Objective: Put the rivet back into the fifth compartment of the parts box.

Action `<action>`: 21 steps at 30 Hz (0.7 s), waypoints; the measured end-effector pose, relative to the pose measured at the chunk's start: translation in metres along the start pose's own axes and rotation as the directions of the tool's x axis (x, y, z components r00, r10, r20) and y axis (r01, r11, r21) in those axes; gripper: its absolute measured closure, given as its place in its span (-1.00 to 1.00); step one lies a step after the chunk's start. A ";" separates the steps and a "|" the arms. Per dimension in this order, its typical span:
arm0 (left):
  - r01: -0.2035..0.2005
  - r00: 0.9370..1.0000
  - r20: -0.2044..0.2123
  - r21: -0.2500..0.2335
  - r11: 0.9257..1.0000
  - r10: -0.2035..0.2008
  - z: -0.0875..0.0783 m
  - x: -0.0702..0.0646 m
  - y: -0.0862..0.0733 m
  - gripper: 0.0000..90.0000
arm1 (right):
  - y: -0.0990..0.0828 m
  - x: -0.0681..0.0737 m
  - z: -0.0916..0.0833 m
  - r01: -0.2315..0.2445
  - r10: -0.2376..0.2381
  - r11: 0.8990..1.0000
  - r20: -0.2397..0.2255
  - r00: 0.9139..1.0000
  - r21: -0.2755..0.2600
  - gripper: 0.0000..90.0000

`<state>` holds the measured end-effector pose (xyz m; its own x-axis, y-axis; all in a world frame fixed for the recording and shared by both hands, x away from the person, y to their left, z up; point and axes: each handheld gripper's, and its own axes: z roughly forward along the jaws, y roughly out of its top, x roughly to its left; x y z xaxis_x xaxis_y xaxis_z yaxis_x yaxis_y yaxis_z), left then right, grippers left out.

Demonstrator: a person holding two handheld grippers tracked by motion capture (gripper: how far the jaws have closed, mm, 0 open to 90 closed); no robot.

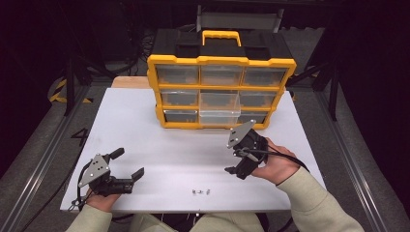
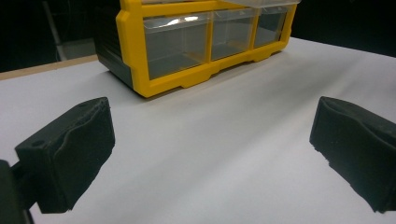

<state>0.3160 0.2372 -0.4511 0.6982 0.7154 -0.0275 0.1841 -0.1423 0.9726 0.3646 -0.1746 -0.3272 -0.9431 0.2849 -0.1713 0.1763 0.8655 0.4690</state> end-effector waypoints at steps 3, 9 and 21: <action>0.005 1.000 0.006 0.004 1.000 -0.005 0.001 0.000 0.000 -0.98 | 0.006 0.002 0.003 0.007 -0.006 0.997 -0.015 1.000 0.076 -0.81; 0.004 1.000 0.013 0.016 1.000 -0.004 0.001 0.000 0.000 -0.98 | 0.015 0.005 0.007 0.021 -0.019 0.986 -0.017 1.000 0.166 -0.80; -0.003 1.000 0.012 0.017 1.000 0.003 0.001 0.000 0.000 -0.97 | 0.024 0.014 0.026 0.067 -0.060 0.977 -0.041 0.997 0.204 -0.75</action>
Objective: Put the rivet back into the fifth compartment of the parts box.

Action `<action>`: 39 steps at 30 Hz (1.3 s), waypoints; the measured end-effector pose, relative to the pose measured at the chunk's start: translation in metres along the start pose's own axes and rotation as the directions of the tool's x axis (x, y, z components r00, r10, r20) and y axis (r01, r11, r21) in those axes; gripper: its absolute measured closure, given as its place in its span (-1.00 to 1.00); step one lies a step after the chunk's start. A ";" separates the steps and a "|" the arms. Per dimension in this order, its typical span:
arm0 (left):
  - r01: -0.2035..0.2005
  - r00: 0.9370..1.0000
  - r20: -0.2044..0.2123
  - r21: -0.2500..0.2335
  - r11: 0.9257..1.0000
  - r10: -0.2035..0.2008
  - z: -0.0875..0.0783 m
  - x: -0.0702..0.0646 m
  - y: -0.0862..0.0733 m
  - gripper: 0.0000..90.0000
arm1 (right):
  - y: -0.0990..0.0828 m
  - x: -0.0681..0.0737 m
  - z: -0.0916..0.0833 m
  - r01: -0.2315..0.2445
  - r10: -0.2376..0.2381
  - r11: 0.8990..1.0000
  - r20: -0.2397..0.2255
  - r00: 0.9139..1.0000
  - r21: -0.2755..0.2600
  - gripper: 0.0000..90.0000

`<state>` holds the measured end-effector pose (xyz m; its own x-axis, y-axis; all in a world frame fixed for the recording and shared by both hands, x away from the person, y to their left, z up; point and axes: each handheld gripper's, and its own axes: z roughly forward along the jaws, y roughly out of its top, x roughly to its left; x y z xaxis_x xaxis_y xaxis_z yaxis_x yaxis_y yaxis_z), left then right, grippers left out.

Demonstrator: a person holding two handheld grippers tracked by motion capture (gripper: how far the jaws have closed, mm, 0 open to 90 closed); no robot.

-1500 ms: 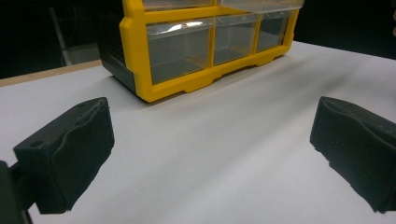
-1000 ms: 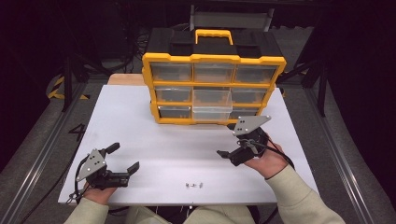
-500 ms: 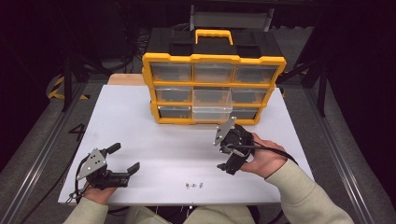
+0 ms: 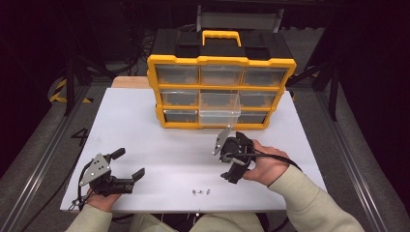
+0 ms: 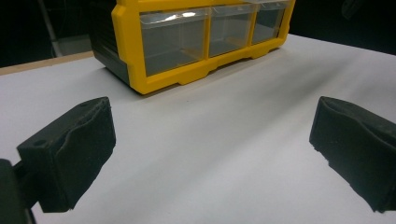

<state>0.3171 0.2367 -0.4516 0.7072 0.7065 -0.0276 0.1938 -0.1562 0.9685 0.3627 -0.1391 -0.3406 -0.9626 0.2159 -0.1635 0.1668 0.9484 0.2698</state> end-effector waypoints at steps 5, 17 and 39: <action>0.004 1.000 -0.008 -0.006 1.000 -0.004 -0.001 0.000 0.000 -0.97 | 0.008 0.008 0.017 0.036 -0.036 0.999 -0.040 0.999 0.002 -0.71; 0.005 1.000 -0.015 -0.007 1.000 -0.006 -0.004 -0.001 -0.001 -0.96 | 0.019 0.028 0.054 0.094 -0.091 0.995 -0.109 0.990 0.018 -0.57; 0.006 1.000 -0.012 -0.003 1.000 -0.006 -0.005 -0.001 -0.002 -0.96 | 0.024 0.044 0.086 0.177 -0.158 0.981 -0.201 0.967 0.079 0.53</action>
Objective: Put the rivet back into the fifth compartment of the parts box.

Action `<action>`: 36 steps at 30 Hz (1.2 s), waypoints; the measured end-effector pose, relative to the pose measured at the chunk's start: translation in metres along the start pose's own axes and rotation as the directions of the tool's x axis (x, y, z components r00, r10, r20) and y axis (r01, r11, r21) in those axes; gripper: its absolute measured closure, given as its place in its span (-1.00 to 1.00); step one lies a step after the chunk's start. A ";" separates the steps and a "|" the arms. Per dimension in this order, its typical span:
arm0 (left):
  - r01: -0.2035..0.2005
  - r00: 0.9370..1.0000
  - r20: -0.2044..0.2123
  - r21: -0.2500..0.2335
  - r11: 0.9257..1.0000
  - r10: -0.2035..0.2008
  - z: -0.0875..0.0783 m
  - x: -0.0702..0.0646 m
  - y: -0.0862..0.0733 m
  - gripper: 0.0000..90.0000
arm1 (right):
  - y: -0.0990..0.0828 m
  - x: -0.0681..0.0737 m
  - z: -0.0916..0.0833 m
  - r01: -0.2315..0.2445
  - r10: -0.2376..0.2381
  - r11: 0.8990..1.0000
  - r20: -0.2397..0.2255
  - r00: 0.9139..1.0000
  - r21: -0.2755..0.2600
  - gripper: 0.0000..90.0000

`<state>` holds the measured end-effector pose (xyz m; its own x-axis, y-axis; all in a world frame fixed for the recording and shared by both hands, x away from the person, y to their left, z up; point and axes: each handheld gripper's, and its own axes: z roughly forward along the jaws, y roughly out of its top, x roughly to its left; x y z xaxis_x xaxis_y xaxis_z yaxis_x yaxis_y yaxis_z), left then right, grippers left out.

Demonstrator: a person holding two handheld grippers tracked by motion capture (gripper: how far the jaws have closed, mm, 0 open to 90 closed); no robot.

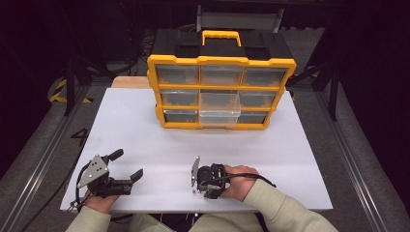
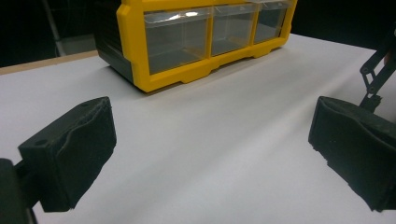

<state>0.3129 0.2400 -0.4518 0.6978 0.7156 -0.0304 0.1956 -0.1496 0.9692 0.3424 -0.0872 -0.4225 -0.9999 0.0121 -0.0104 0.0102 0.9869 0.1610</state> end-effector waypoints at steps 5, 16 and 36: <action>-0.007 1.000 0.003 0.006 1.000 0.007 0.000 0.000 0.000 -0.96 | 0.000 0.001 0.000 0.009 -0.009 1.000 -0.012 1.000 0.002 0.82; -0.003 1.000 0.000 0.005 1.000 0.003 0.002 -0.001 0.000 -0.96 | -0.004 -0.001 -0.015 0.005 -0.004 1.000 0.007 1.000 -0.018 0.83; -0.005 1.000 0.003 0.009 1.000 0.005 0.002 0.000 0.000 -0.96 | 0.004 -0.014 -0.088 0.023 -0.018 0.997 0.071 0.997 -0.070 0.82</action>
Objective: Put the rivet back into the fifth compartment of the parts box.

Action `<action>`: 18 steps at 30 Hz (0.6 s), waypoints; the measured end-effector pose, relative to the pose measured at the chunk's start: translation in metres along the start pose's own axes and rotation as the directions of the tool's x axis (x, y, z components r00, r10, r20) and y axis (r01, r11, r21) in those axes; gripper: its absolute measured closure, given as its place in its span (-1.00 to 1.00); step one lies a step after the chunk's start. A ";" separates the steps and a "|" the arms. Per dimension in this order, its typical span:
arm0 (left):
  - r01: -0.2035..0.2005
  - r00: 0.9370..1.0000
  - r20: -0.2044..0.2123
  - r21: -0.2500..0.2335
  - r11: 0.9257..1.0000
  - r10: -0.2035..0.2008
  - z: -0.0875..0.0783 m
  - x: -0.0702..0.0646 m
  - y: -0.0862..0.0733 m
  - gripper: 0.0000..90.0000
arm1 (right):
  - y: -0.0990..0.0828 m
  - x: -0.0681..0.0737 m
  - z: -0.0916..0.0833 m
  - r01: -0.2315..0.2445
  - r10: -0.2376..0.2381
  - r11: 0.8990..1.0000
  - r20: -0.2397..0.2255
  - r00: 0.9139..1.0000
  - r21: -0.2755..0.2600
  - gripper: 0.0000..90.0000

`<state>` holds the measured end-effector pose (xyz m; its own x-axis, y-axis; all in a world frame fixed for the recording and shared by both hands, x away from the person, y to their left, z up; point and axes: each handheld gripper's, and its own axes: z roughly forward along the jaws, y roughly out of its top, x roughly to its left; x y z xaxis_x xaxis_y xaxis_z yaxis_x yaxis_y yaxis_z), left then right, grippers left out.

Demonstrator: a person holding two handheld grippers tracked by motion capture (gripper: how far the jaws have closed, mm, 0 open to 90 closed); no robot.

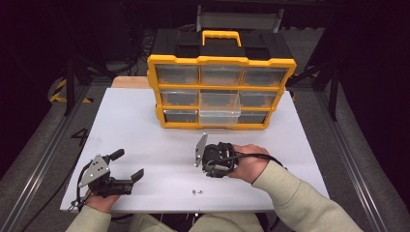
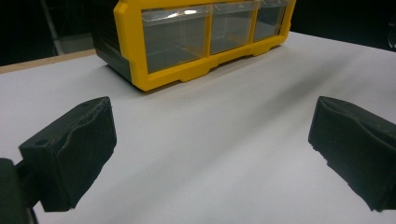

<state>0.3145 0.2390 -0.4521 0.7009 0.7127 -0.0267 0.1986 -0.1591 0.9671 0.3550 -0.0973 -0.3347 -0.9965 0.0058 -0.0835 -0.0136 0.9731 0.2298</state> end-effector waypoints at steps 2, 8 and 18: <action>0.005 1.000 0.000 -0.002 1.000 -0.005 0.000 0.000 0.000 -0.96 | 0.001 -0.002 -0.007 -0.013 0.013 1.000 0.007 1.000 0.003 0.82; 0.000 1.000 0.000 0.000 1.000 0.000 0.000 0.000 0.000 -0.96 | 0.004 -0.009 -0.025 -0.028 0.029 1.000 0.029 0.999 -0.012 0.82; 0.007 1.000 0.002 -0.005 1.000 -0.007 0.001 0.000 0.000 -0.96 | 0.008 -0.024 -0.054 -0.054 0.057 0.997 0.051 0.997 -0.058 0.83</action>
<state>0.3149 0.2388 -0.4526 0.7007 0.7126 -0.0342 0.2001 -0.1502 0.9682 0.3745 -0.1016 -0.2783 -0.9902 0.0732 -0.1193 0.0358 0.9564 0.2900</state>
